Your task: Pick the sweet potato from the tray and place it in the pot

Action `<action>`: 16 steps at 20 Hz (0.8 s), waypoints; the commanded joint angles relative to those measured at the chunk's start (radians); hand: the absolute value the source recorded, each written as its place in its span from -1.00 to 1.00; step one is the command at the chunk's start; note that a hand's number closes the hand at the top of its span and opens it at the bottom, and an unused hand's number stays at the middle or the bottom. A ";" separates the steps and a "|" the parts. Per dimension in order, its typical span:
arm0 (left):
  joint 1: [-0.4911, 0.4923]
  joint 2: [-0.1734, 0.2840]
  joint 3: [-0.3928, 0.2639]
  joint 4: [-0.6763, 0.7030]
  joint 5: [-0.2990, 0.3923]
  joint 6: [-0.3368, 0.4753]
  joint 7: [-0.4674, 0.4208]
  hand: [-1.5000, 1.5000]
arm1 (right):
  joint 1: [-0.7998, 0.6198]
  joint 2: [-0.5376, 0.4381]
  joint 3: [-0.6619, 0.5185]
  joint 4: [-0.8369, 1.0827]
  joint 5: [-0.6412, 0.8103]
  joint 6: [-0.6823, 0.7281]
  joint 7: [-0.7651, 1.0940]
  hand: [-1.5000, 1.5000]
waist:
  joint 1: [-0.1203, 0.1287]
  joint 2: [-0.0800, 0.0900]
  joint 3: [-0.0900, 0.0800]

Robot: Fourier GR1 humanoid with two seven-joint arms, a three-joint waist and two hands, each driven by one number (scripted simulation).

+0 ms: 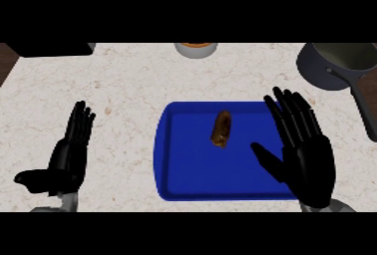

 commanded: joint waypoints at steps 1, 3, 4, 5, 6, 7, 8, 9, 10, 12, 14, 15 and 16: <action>0.003 -0.019 -0.019 0.009 -0.009 0.004 -0.007 0.00 | 0.040 0.116 0.060 0.045 0.252 0.136 0.202 -1.00 | 0.012 0.005 -0.002; -0.001 0.003 -0.001 0.000 0.007 -0.016 0.007 0.00 | 0.062 0.148 0.074 0.067 0.317 0.266 0.296 -1.00 | 0.018 0.006 -0.002; 0.008 -0.008 -0.012 0.011 -0.003 -0.011 -0.008 0.00 | 0.074 0.172 0.096 0.085 0.349 0.323 0.338 -1.00 | 0.020 0.008 -0.002; 0.029 -0.008 -0.019 -0.007 -0.003 -0.015 -0.019 0.00 | 0.077 0.206 0.100 0.104 0.373 0.379 0.394 -1.00 | 0.035 0.006 -0.002; 0.006 -0.018 -0.028 -0.009 -0.011 -0.011 -0.022 0.00 | 0.076 0.243 0.109 0.139 0.392 0.437 0.443 -1.00 | 0.037 0.011 -0.001; 0.018 -0.012 -0.027 -0.006 -0.008 -0.016 -0.016 0.00 | 0.078 0.273 0.127 0.148 0.440 0.489 0.498 -1.00 | 0.042 0.011 -0.001; 0.021 -0.011 -0.030 -0.018 0.003 -0.030 -0.018 0.00 | 0.051 0.322 0.139 0.172 0.474 0.549 0.552 -1.00 | 0.057 0.012 0.000; 0.009 -0.024 -0.046 -0.008 -0.025 -0.008 -0.017 0.00 | 0.026 0.332 0.151 0.169 0.485 0.615 0.614 -1.00 | 0.056 0.014 0.002; -0.020 -0.033 -0.037 0.030 -0.017 -0.015 -0.027 0.00 | -0.011 0.333 0.187 0.172 0.476 0.658 0.688 -1.00 | 0.057 0.019 0.002; 0.002 -0.038 -0.066 0.005 -0.034 -0.020 -0.029 0.00 | -0.078 0.335 0.233 0.221 0.438 0.713 0.818 -1.00 | 0.076 0.019 0.006; -0.044 -0.026 -0.042 0.017 -0.023 -0.029 0.006 0.00 | -0.161 0.336 0.266 0.254 0.363 0.761 0.926 -1.00 | 0.077 0.021 0.007; -0.052 -0.051 -0.057 0.011 -0.040 -0.005 0.004 0.00 | -0.195 0.337 0.314 0.308 0.333 0.722 0.989 -1.00 | 0.081 0.021 0.008; -0.053 -0.091 -0.063 0.069 -0.037 -0.003 -0.041 0.00 | -0.228 0.337 0.309 0.336 0.289 0.719 1.007 -1.00 | 0.079 0.023 0.007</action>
